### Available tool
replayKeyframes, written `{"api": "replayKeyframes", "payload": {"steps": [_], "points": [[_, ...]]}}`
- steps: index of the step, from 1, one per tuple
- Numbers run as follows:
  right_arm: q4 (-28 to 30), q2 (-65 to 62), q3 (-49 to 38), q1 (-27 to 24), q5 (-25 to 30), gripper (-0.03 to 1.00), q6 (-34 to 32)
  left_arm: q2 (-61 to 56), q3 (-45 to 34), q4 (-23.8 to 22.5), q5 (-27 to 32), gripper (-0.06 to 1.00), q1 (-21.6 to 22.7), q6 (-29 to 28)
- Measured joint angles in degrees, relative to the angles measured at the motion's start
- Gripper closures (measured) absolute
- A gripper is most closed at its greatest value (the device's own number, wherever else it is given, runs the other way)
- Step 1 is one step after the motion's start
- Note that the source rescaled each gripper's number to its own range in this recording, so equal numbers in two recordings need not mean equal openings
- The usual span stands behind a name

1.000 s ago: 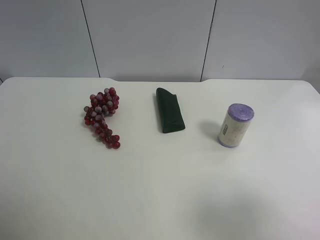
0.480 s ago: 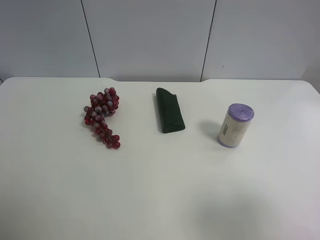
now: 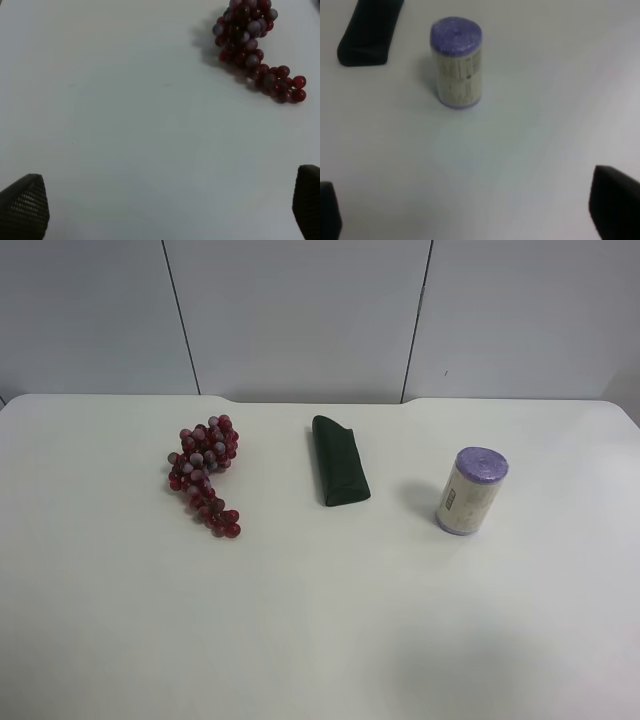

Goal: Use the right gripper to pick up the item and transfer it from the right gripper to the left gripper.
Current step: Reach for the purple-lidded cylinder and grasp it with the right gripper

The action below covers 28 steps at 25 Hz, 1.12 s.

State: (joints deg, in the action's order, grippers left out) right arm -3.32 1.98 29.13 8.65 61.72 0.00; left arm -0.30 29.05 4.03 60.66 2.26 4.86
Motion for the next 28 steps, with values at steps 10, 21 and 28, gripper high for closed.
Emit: {"api": "replayKeyframes", "payload": {"steps": [10,21,28], "points": [[1.72,30.94,18.39,0.00,0.14,-0.03,-2.61,0.00,0.00,0.00,0.00,-0.05,0.00,0.00],[1.72,66.81,35.21,0.00,0.37,-0.03,-2.79,0.00,0.00,0.00,0.00,-0.05,0.00,0.00],[1.77,81.77,41.38,0.00,1.55,-0.03,-2.79,0.00,0.00,-0.05,0.00,-0.05,0.00,0.00]]}}
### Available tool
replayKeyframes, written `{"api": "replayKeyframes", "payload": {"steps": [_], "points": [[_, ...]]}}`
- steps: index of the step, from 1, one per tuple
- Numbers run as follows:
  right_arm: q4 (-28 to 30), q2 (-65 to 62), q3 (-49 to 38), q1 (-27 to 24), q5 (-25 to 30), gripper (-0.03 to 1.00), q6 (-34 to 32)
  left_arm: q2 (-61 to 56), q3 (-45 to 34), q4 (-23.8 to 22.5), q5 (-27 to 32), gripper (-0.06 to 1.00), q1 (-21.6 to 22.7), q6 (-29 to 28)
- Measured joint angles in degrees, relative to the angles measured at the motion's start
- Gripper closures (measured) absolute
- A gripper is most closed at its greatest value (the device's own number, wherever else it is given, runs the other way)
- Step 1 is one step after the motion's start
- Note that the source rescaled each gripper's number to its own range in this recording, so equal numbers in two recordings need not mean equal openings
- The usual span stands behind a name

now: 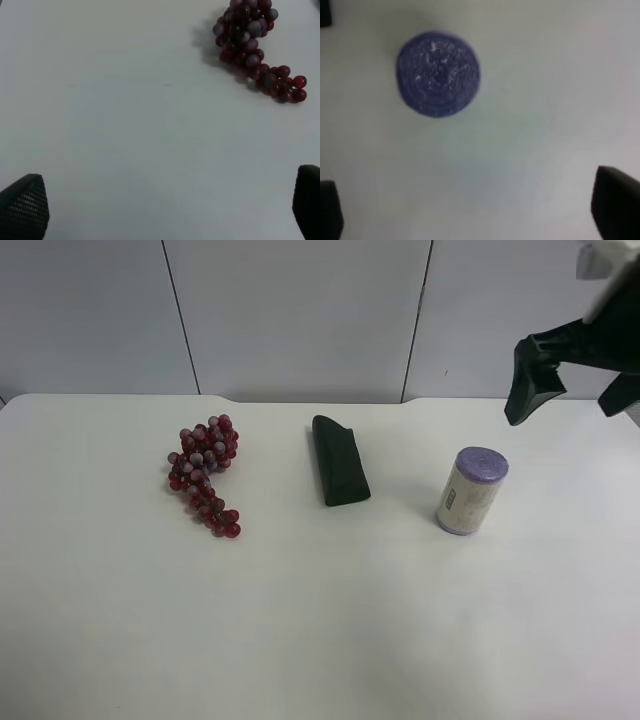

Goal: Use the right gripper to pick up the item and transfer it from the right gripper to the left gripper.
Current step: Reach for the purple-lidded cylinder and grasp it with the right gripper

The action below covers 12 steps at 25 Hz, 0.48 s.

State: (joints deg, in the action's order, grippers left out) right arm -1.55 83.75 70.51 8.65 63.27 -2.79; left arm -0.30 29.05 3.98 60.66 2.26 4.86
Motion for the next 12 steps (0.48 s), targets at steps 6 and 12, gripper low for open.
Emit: {"api": "replayKeyframes", "payload": {"steps": [6,12], "points": [[0.00,7.43,0.20,0.00,-1.65,-0.03,0.00,0.00,0.00,0.03,0.00,-0.05,0.00,0.00],[0.00,12.95,0.20,0.00,-5.70,-0.03,0.00,0.00,0.00,-0.02,0.00,-0.05,0.00,0.00]]}}
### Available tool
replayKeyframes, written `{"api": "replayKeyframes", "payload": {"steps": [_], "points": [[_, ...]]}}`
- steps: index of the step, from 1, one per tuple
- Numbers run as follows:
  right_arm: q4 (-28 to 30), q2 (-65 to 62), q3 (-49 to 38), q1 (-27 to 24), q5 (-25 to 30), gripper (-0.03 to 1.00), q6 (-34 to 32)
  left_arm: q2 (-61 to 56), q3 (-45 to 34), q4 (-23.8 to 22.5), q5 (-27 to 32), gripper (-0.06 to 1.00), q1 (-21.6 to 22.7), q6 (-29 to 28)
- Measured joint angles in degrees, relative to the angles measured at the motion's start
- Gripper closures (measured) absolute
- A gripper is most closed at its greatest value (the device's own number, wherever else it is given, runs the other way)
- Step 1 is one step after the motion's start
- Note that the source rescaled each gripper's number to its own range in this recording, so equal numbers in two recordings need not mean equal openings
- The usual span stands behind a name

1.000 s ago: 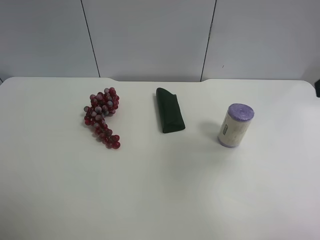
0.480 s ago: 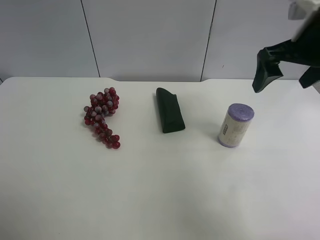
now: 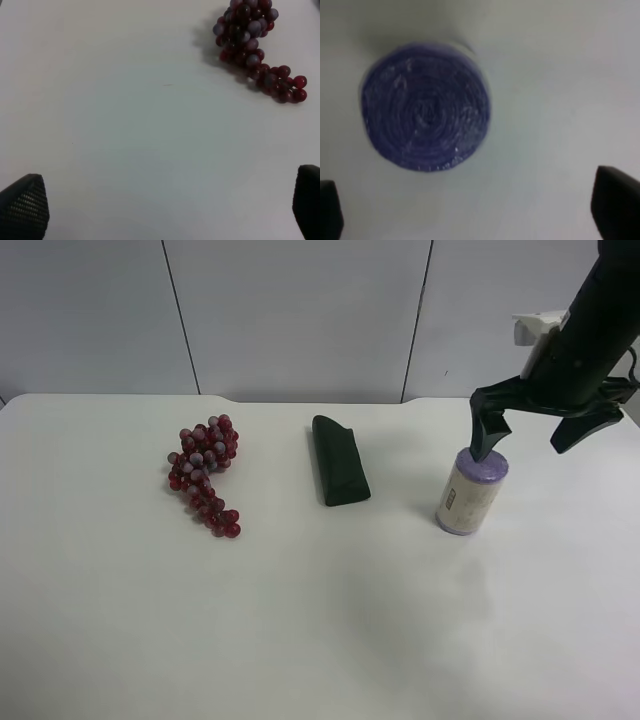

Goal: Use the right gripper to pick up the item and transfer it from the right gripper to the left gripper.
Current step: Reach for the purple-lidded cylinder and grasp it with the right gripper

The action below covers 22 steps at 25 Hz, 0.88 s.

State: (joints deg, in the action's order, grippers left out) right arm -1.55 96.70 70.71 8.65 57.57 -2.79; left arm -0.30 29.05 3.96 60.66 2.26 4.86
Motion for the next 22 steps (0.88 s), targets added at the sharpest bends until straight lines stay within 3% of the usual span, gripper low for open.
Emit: {"api": "replayKeyframes", "payload": {"steps": [17,20,22], "points": [[-3.53,11.29,0.00,0.00,-5.63,-0.03,0.65,0.00,0.00,0.00,0.00,-0.05,0.00,0.00],[-3.53,12.32,0.00,0.00,-6.46,0.08,0.65,0.00,0.00,-0.02,0.00,-0.05,0.00,0.00],[-3.59,12.70,0.00,0.00,-6.66,0.25,0.68,0.00,0.00,-0.02,0.00,-0.05,0.00,0.00]]}}
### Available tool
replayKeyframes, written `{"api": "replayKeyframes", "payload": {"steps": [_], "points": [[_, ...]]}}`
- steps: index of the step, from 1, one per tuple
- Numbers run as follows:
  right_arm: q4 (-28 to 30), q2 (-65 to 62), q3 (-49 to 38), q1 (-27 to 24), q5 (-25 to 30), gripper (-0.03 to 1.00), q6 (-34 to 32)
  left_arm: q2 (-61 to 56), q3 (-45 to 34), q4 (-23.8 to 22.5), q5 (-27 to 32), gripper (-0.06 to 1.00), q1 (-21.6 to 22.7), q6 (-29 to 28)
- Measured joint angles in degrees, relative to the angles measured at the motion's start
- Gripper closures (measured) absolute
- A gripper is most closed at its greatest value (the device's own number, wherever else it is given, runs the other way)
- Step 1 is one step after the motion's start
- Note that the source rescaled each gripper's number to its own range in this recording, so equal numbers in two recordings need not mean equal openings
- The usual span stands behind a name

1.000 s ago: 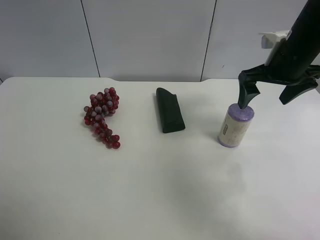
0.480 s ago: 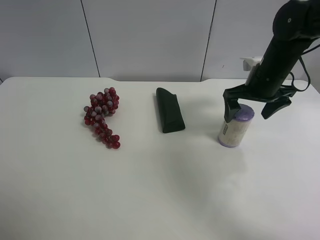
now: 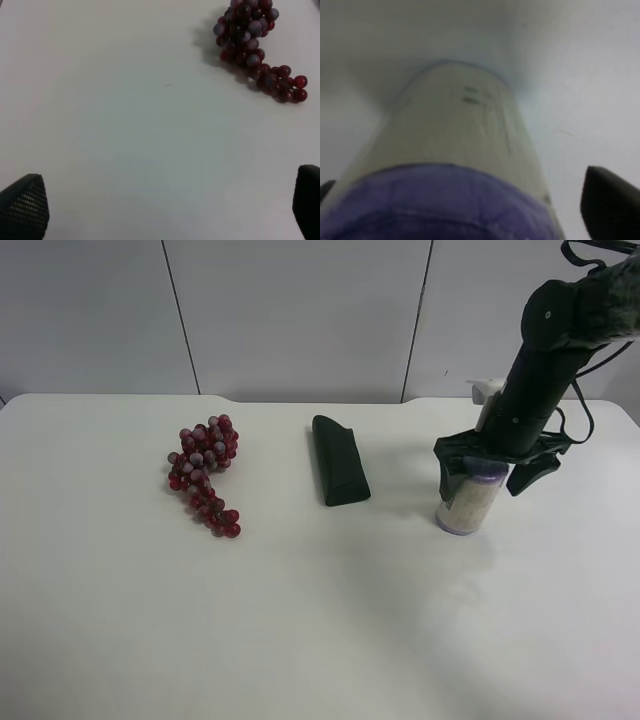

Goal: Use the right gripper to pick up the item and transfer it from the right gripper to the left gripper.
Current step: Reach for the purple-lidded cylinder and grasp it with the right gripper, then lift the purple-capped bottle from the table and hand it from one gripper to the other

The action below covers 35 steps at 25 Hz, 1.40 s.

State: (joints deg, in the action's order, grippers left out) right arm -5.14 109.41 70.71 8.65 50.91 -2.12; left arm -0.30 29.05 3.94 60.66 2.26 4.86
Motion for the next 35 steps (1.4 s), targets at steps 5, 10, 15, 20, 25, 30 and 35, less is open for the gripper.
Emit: {"api": "replayKeyframes", "payload": {"steps": [5,10,15,20,25,30,35], "points": [[-0.10,0.00,0.00,0.00,-0.26,0.77,0.00,0.00,0.00,0.00,0.00,-0.05,0.00,0.00],[-0.11,0.00,0.00,0.00,-0.26,0.97,0.16,0.00,0.00,0.00,0.00,-0.05,0.00,0.00],[-0.51,0.00,0.67,0.00,0.46,0.97,0.17,0.00,0.00,0.00,0.00,-0.05,0.00,0.00],[-2.47,-1.49,4.79,0.00,6.13,0.97,0.57,0.00,0.00,0.00,0.00,-0.05,0.00,0.00],[-4.69,-6.03,7.63,0.00,9.83,0.97,2.12,0.00,0.00,0.00,0.00,-0.05,0.00,0.00],[-5.66,-12.43,7.85,1.49,12.99,0.97,2.97,0.00,0.00,0.00,0.00,-0.05,0.00,0.00],[-5.77,-16.80,7.85,7.23,15.95,0.97,4.08,0.00,0.00,0.00,0.00,-0.05,0.00,0.00]]}}
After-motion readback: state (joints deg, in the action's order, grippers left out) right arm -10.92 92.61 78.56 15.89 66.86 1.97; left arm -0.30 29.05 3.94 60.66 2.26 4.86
